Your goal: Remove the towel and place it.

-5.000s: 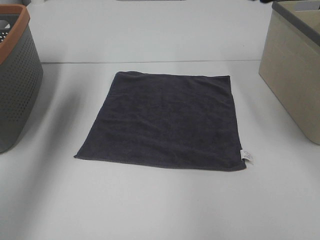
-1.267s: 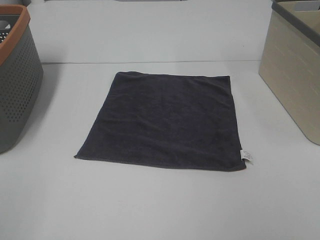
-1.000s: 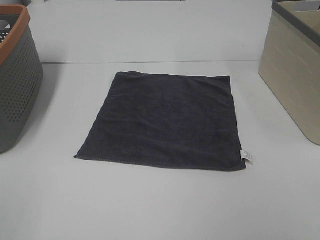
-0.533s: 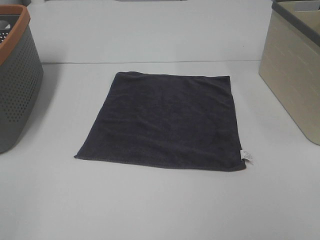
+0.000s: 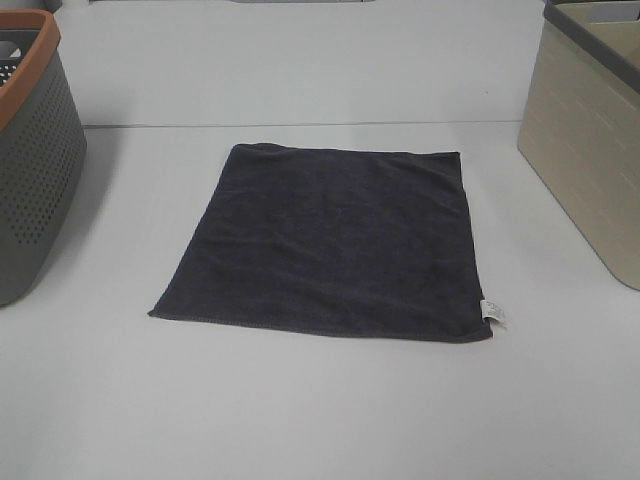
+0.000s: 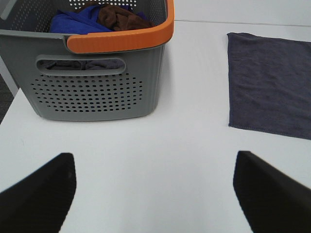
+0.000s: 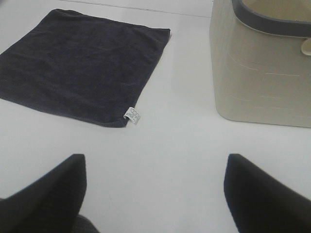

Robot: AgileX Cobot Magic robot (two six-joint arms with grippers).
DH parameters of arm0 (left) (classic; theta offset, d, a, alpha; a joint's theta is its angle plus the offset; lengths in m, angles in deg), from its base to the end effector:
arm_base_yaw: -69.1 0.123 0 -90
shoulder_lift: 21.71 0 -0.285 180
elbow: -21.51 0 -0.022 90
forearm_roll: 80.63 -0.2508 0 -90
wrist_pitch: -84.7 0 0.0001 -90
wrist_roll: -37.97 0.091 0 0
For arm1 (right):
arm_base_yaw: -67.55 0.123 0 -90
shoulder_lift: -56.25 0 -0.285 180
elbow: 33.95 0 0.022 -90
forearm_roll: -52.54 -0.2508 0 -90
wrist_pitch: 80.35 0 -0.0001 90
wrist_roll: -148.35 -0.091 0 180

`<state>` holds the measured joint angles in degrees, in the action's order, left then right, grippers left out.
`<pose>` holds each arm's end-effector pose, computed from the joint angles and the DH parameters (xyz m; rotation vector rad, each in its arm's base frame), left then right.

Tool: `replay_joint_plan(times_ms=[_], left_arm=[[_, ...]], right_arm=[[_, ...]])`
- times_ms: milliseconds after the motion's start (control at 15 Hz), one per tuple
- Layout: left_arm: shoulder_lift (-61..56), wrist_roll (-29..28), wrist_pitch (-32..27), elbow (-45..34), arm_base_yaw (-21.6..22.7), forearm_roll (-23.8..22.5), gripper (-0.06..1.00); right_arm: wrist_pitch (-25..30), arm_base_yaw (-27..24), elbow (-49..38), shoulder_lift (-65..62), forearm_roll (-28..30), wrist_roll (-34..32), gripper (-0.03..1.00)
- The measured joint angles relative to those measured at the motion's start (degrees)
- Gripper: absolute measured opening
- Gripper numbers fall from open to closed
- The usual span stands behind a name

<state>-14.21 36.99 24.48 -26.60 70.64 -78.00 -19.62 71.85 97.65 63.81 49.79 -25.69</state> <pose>-0.0061 -0.0038 0.2803 -0.0422 2.0207 -0.0485 -0.0061 0.0034 0.2782 -0.1844 2.0275 0.0392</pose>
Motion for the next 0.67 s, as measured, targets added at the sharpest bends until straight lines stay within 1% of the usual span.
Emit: replay_joint_plan(times_ms=[667], left_arm=[[0.0,0.2,0.0,0.0,0.0,0.0,0.82]], right_arm=[[0.0,0.0,0.0,0.0,-0.1,-0.1,0.76]])
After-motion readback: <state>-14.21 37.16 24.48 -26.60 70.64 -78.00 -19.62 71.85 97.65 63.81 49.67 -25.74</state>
